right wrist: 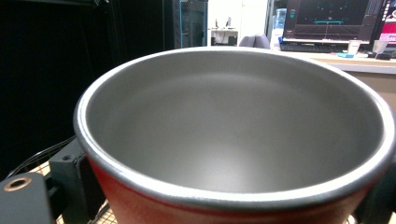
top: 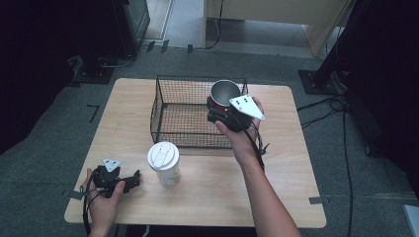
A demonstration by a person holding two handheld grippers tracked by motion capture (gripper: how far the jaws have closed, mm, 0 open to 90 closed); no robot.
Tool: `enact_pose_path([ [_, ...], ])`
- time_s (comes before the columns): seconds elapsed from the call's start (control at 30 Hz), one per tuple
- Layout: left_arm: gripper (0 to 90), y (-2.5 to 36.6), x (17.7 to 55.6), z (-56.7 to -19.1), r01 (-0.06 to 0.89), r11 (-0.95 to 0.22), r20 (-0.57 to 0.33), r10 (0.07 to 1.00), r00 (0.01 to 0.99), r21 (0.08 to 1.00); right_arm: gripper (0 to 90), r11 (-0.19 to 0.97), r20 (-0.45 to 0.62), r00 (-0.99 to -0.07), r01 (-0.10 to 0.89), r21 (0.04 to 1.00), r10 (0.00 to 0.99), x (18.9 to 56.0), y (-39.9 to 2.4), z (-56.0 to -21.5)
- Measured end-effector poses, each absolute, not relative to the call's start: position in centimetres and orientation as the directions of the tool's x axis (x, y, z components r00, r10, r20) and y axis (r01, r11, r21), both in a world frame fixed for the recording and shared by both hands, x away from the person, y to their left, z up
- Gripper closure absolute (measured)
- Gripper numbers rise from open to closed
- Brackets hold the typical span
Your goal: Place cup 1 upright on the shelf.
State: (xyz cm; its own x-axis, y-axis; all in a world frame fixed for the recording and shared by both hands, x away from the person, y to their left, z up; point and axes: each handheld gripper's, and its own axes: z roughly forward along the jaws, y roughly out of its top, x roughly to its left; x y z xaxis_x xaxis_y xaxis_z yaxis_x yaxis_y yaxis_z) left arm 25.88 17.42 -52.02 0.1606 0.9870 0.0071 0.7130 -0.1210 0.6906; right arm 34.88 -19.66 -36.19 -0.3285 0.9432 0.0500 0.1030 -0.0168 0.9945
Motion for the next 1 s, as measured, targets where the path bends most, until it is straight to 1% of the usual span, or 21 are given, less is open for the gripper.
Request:
enact_pose_path([
  [0.03,0.2,17.4,25.9,-52.0,0.713,-0.121,0.007,0.987,0.161,0.691,7.4,-0.034,0.07,-0.324,0.115,0.993,0.944,35.5,-19.7,-36.4],
  [0.17,0.2,17.4,25.9,-52.0,0.712,-0.12,0.007,0.987,0.16,0.691,7.4,-0.054,0.092,-0.32,0.128,0.99,0.943,36.7,-19.7,-37.0],
  [0.27,0.2,17.4,25.9,-52.0,0.712,-0.121,0.007,0.987,0.16,0.691,7.4,-0.059,0.098,-0.322,0.128,0.99,0.942,37.4,-19.8,-37.4],
  [0.47,0.2,17.4,25.9,-52.0,0.712,-0.121,0.007,0.987,0.161,0.691,7.4,-0.057,0.108,-0.324,0.164,0.985,0.94,39.5,-19.9,-38.6],
  [0.87,0.2,17.4,25.9,-52.0,0.713,-0.124,0.009,0.987,0.163,0.69,7.4,-0.074,0.126,-0.282,0.188,0.979,0.951,42.1,-19.4,-39.6],
  [1.0,0.2,17.4,25.9,-52.0,0.713,-0.122,0.008,0.987,0.162,0.691,7.4,-0.106,0.158,-0.268,0.198,0.974,0.95,43.1,-19.6,-40.2],
])
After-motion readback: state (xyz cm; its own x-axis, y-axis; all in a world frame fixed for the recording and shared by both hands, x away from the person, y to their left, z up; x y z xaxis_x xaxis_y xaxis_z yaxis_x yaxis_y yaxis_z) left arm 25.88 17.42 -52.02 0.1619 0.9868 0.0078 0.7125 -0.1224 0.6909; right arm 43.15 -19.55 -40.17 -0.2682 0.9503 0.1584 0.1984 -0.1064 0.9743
